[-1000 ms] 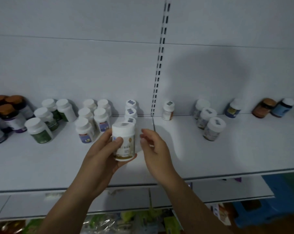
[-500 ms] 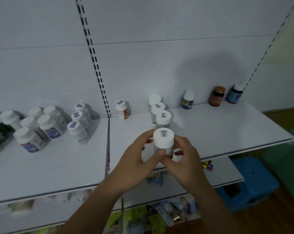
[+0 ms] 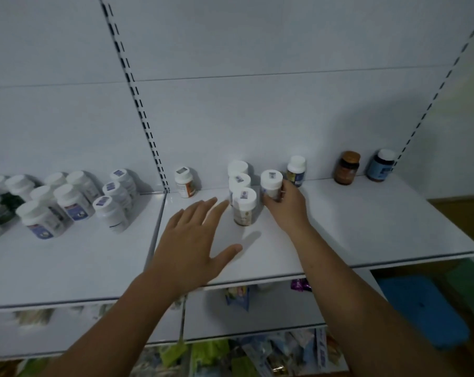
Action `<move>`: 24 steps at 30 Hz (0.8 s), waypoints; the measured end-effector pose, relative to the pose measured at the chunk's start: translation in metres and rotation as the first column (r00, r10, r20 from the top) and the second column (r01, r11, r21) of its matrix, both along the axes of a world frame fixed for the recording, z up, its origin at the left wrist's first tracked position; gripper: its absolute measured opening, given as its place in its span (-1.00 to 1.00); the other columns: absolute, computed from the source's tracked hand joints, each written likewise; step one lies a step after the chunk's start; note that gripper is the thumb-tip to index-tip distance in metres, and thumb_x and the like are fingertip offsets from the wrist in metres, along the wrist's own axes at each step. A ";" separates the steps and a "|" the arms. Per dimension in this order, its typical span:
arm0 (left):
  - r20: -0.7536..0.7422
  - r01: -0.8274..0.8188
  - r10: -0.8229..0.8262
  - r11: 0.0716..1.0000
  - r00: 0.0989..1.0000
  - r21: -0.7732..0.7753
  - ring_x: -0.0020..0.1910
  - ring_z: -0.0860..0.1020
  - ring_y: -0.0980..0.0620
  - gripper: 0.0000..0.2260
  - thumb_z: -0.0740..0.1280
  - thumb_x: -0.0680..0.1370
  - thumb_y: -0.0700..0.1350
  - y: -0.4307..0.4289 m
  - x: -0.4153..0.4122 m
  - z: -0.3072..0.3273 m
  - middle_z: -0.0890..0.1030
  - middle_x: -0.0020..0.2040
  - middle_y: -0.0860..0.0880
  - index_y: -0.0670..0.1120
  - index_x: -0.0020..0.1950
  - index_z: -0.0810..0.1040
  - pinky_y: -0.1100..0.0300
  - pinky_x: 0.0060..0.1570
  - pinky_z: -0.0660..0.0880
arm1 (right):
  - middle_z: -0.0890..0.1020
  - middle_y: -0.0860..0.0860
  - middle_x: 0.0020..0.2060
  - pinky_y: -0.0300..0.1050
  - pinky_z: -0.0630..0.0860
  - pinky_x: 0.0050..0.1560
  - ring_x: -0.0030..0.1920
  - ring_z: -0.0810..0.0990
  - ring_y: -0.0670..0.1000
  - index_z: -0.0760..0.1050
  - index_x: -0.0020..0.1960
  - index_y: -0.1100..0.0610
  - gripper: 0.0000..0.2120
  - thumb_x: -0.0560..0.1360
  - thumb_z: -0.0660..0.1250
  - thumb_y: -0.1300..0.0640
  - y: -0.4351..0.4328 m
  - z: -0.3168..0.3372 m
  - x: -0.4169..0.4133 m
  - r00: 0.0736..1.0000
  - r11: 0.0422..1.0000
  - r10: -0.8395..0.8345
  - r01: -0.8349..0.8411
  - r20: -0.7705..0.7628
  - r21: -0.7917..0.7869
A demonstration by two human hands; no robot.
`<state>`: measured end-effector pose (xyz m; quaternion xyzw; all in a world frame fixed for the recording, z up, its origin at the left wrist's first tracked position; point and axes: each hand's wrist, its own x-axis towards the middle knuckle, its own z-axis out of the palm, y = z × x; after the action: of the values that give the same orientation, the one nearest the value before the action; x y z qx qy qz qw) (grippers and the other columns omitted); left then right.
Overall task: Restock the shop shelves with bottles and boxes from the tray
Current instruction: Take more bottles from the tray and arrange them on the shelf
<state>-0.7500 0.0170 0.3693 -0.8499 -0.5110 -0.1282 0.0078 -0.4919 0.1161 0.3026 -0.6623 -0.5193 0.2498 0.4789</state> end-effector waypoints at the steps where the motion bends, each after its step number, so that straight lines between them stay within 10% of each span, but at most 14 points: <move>1: -0.001 -0.005 0.005 1.000 1.000 -0.005 0.61 0.27 -0.07 -0.21 0.12 0.57 0.48 -0.001 0.000 -0.001 0.26 0.66 0.02 0.09 0.69 0.12 -0.12 0.57 0.24 | 0.71 0.00 0.03 -0.13 0.53 0.01 0.03 0.66 0.00 0.61 0.19 0.10 -0.67 0.47 0.57 0.06 0.007 0.001 -0.003 1.000 1.000 0.004 -0.004 0.024 0.019; 15: 0.077 -0.102 0.100 0.995 0.992 0.015 0.59 0.28 0.04 -0.29 0.08 0.59 0.47 -0.025 -0.016 -0.004 0.31 0.62 0.11 0.16 0.66 0.15 -0.02 0.55 0.27 | 0.65 0.17 -0.08 -0.12 0.53 -0.11 -0.01 0.69 0.16 0.60 -0.03 0.17 -0.66 0.31 0.44 -0.03 0.061 -0.029 -0.008 0.993 0.996 0.019 -0.009 0.117 -0.090; 19: 0.111 -0.123 0.122 0.992 0.986 0.003 0.58 0.31 0.02 -0.30 0.12 0.60 0.44 -0.029 -0.028 -0.004 0.33 0.61 0.10 0.15 0.66 0.17 -0.03 0.53 0.31 | 0.57 0.21 0.27 -0.08 0.46 0.19 0.26 0.58 0.19 0.51 0.34 0.23 -0.66 0.58 0.33 0.27 0.000 0.007 -0.016 0.998 0.997 0.014 -0.009 0.059 -0.081; 24: 0.134 -0.173 0.167 0.984 0.977 0.038 0.56 0.34 -0.01 -0.29 0.12 0.60 0.44 -0.026 -0.056 0.009 0.36 0.60 0.08 0.12 0.66 0.18 -0.06 0.51 0.33 | 0.52 -0.06 0.35 -0.06 0.47 0.36 0.31 0.53 -0.03 0.43 0.49 0.05 -0.63 0.69 0.27 0.14 -0.087 0.043 -0.026 1.000 0.994 0.014 -0.013 -0.004 0.106</move>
<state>-0.8060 -0.0092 0.3778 -0.7924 -0.5780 -0.1949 0.0063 -0.5184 0.0291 0.3452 -0.6319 -0.5353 0.2265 0.5127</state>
